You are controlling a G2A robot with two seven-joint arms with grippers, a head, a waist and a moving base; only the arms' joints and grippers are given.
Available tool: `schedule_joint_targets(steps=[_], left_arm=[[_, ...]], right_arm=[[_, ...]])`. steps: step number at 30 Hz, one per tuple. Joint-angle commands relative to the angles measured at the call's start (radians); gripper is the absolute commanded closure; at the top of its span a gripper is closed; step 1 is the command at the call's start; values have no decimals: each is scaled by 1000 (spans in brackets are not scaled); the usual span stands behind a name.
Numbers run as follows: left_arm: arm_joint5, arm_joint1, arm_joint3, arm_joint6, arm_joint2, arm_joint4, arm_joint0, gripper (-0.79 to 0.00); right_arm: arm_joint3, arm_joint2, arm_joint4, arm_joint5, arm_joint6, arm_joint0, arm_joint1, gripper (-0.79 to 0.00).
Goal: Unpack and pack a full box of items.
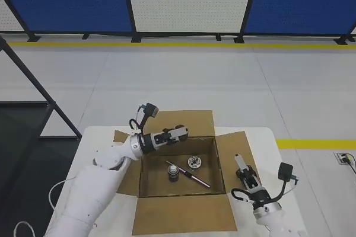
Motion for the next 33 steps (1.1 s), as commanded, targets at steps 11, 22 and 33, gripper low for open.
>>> schedule_joint_targets(steps=[11, 22, 33], left_arm=[[168, 73, -570, 144, -252, 143, 435, -785], [171, 72, -579, 179, -257, 134, 444, -785], [94, 72, -616, 429, -365, 43, 558, -785]], right_arm=[[10, 40, 59, -5, -3, -26, 2, -785], [51, 13, 57, 19, 25, 16, 2, -785], [56, 25, 92, -19, 22, -3, 4, -785]])
